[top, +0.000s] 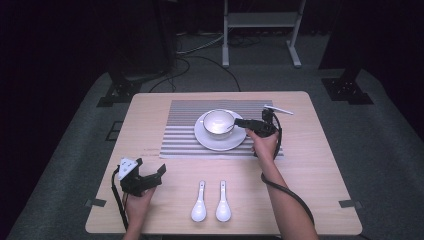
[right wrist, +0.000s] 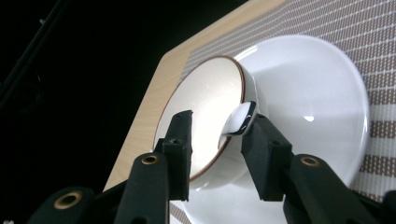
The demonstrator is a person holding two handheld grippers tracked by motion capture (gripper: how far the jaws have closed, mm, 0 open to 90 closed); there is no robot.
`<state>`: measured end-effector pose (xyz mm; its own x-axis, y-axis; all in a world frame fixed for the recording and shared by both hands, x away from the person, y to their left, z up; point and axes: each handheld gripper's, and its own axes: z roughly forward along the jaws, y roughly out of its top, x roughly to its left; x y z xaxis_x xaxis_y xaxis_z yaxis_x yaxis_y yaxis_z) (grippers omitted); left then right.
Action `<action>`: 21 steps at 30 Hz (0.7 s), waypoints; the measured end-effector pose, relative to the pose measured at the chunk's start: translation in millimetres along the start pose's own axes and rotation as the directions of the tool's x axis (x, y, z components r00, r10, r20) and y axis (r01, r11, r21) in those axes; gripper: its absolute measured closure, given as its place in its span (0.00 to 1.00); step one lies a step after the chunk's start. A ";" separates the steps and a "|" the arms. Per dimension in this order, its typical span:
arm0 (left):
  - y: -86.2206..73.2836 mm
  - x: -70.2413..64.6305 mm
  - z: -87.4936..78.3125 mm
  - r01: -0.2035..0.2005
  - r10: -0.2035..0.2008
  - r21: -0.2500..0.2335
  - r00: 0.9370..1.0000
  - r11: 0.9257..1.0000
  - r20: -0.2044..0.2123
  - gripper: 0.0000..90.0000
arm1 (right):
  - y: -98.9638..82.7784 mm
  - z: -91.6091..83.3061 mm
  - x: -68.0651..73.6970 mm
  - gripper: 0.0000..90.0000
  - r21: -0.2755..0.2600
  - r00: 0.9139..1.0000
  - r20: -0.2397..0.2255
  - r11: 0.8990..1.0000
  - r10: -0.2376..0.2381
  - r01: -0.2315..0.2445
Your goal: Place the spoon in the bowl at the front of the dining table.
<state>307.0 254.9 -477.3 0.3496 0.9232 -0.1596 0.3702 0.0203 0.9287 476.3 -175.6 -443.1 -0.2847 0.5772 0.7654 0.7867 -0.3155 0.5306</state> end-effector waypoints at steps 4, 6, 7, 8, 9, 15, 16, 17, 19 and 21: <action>0.0 -0.4 -0.1 -0.004 0.004 -0.001 1.000 1.000 0.000 0.00 | -4.3 -1.7 -2.7 0.66 0.014 1.000 -0.019 1.000 0.005 -0.005; -0.1 -0.6 -0.2 -0.005 0.005 -0.003 1.000 1.000 0.000 0.00 | -6.7 -4.0 -4.7 0.65 0.017 1.000 -0.022 1.000 0.005 -0.005; -0.2 -0.8 -0.1 -0.004 0.004 -0.005 1.000 1.000 0.000 0.00 | -7.6 -4.8 -5.3 0.65 0.016 1.000 -0.024 1.000 0.006 -0.005; -0.2 -1.1 0.0 -0.004 0.004 -0.006 1.000 1.000 0.000 0.00 | -8.8 -6.0 -5.9 0.65 0.016 1.000 -0.025 1.000 0.006 -0.005; -0.2 -1.4 -0.1 -0.005 0.005 -0.007 1.000 1.000 -0.001 0.00 | -10.0 -7.4 -6.5 0.64 0.020 1.000 -0.026 1.000 0.004 -0.004; -0.1 -0.9 0.1 -0.005 0.005 -0.004 1.000 1.000 0.000 0.00 | -19.4 -12.8 -8.9 0.60 0.058 0.999 -0.035 0.998 -0.005 0.007; -0.2 -1.1 0.0 -0.004 0.004 -0.005 1.000 1.000 0.000 0.00 | -20.6 -13.2 -9.3 0.60 0.063 0.999 -0.035 0.998 -0.010 0.012; -0.2 -1.1 0.0 -0.005 0.005 -0.005 1.000 1.000 0.000 0.00 | -22.7 -14.3 -9.5 0.59 0.070 0.999 -0.039 0.997 -0.014 0.017; -0.2 -1.2 0.1 -0.005 0.005 -0.005 1.000 1.000 0.000 0.00 | -25.1 -16.0 -9.2 0.58 0.085 0.999 -0.037 0.996 -0.023 0.026; -0.2 -1.3 -0.1 -0.006 0.006 -0.006 1.000 1.000 -0.001 0.00 | -28.7 -19.2 -9.4 0.57 0.093 0.999 -0.043 0.995 -0.030 0.034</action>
<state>306.4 253.7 -477.3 0.3511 0.9235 -0.1542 0.3633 0.0174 0.9315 445.9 -186.4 -458.5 -0.3314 0.5531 0.7644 0.8241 -0.2247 0.5199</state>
